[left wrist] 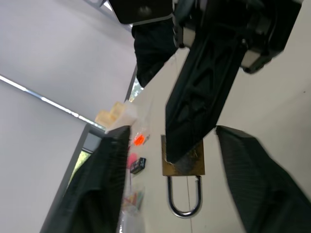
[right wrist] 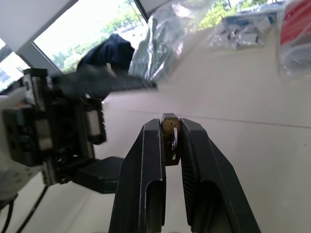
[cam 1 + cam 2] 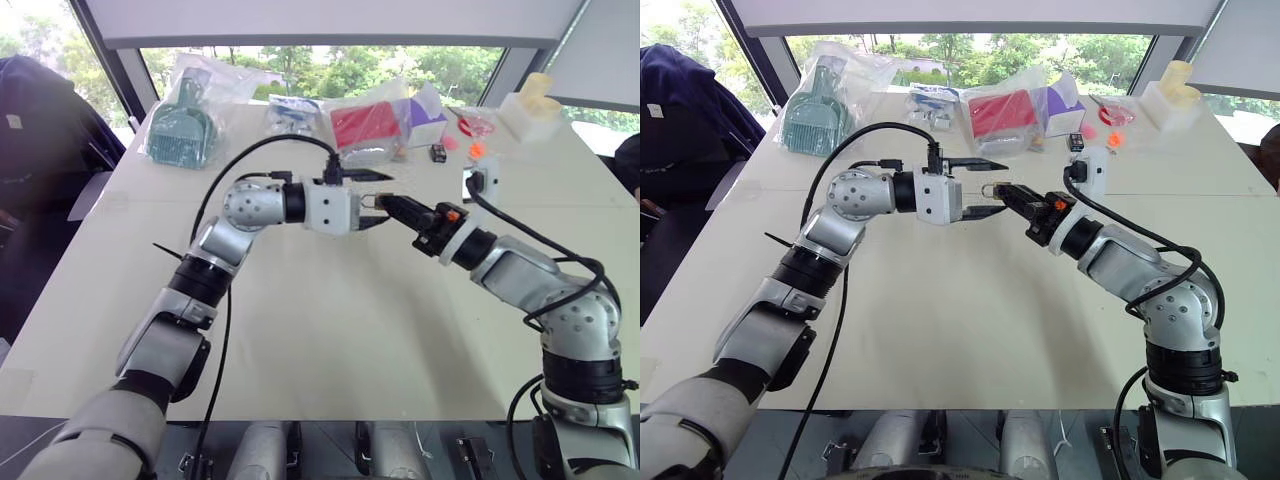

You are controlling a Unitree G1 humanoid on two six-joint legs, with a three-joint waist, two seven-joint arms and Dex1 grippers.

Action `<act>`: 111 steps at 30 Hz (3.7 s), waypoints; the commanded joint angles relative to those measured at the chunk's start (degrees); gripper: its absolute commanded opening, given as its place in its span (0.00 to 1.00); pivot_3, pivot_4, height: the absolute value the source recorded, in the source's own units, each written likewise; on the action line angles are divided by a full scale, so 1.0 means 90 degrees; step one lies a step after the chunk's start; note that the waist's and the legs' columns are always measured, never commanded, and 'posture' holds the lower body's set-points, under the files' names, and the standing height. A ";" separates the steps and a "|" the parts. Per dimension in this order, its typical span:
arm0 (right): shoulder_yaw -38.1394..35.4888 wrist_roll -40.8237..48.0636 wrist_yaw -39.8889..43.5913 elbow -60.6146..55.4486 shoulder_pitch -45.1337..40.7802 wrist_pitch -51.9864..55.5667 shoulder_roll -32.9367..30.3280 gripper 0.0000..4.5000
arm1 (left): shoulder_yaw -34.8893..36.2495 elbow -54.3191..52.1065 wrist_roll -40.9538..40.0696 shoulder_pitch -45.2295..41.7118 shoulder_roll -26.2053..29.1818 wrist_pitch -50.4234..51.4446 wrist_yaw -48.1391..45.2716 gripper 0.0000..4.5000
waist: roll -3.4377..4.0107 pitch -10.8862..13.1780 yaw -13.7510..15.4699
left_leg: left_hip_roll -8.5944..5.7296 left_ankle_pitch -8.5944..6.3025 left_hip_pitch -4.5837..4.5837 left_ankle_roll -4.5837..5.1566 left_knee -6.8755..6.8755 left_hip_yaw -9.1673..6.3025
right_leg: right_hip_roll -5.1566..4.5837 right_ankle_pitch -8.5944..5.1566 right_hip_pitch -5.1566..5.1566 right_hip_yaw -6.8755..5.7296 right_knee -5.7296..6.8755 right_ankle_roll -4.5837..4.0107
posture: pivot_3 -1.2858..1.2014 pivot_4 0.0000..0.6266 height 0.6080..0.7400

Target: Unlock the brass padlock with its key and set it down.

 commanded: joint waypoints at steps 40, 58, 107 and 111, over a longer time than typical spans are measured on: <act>-0.0250 0.0404 -0.0335 -0.0598 0.0047 0.0237 0.0335 0.00 | 0.1258 0.2334 -0.1305 -0.0917 -0.0934 0.1843 -0.0759 0.99 | 0.0000 0.0000 -0.0003 | -0.0001 0.0000 0.0001 -0.0001 0.0002 -0.0005 | 0.0000 0.0000 0.0002 0.0000 -0.0001 0.0001 | 0.52 0.24 1.00; -0.0278 0.0366 -0.0346 -0.0576 0.0014 0.0181 0.0357 0.00 | 0.1233 0.1956 -0.1284 -0.0705 -0.0788 0.2214 -0.1082 0.99 | 0.0000 0.0000 0.0003 | -0.0002 0.0000 0.0000 -0.0001 0.0001 -0.0005 | -0.0003 -0.0001 0.0001 0.0001 -0.0001 -0.0001 | 0.52 0.24 1.00; -0.0354 0.2482 -0.1924 0.1564 0.0691 0.0942 0.0516 0.00 | 0.1380 -0.2879 -0.2562 0.2199 0.1515 0.7064 -0.1457 0.99 | 0.0009 0.0005 -0.0182 | -0.0008 0.0007 0.0000 -0.0024 -0.0015 -0.0009 | -0.0049 -0.0012 -0.0007 0.0005 0.0002 -0.0023 | 0.52 0.24 1.00; -0.0261 0.2692 -0.2272 0.2273 0.0524 0.1266 0.0418 0.00 | 0.1420 -0.4348 -0.3330 0.2899 0.2206 0.8207 -0.1666 0.99 | 0.0016 0.0007 -0.0179 | -0.0012 0.0027 0.0001 -0.0062 -0.0035 -0.0009 | -0.0055 -0.0014 -0.0014 0.0007 -0.0003 -0.0025 | 0.52 0.24 1.00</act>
